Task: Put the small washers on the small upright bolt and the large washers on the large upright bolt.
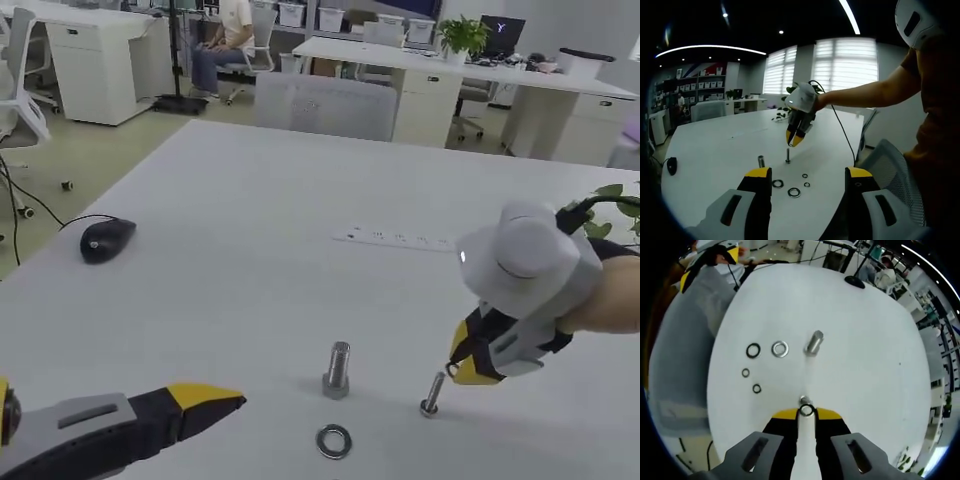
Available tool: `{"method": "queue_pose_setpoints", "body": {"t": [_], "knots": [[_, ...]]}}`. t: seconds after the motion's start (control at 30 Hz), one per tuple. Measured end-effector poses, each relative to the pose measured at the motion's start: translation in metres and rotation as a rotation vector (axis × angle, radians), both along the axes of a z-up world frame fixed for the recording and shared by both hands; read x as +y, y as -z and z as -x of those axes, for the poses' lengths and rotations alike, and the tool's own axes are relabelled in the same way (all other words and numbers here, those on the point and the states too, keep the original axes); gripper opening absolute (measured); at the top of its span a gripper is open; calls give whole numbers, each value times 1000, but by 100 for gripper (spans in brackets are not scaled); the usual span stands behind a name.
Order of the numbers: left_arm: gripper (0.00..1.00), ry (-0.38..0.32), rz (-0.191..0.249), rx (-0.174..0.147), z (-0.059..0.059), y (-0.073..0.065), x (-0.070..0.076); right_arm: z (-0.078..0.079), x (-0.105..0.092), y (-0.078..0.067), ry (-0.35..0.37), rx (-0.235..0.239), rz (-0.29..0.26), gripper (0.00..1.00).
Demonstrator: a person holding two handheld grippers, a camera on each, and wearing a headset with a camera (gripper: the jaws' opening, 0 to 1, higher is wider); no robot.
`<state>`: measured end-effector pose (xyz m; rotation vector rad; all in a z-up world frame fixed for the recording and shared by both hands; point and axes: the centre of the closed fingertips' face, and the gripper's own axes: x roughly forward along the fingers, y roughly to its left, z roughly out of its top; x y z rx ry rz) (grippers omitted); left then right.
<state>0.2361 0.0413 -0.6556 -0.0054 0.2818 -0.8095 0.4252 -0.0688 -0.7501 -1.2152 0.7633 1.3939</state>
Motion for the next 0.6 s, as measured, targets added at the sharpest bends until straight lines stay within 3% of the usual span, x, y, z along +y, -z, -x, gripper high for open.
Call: {"method": "queue_pose_setpoints", "body": {"t": [0.6], "knots": [[58, -13, 11, 18, -3, 6, 5, -5, 5, 17, -23, 23, 36, 12]]}}
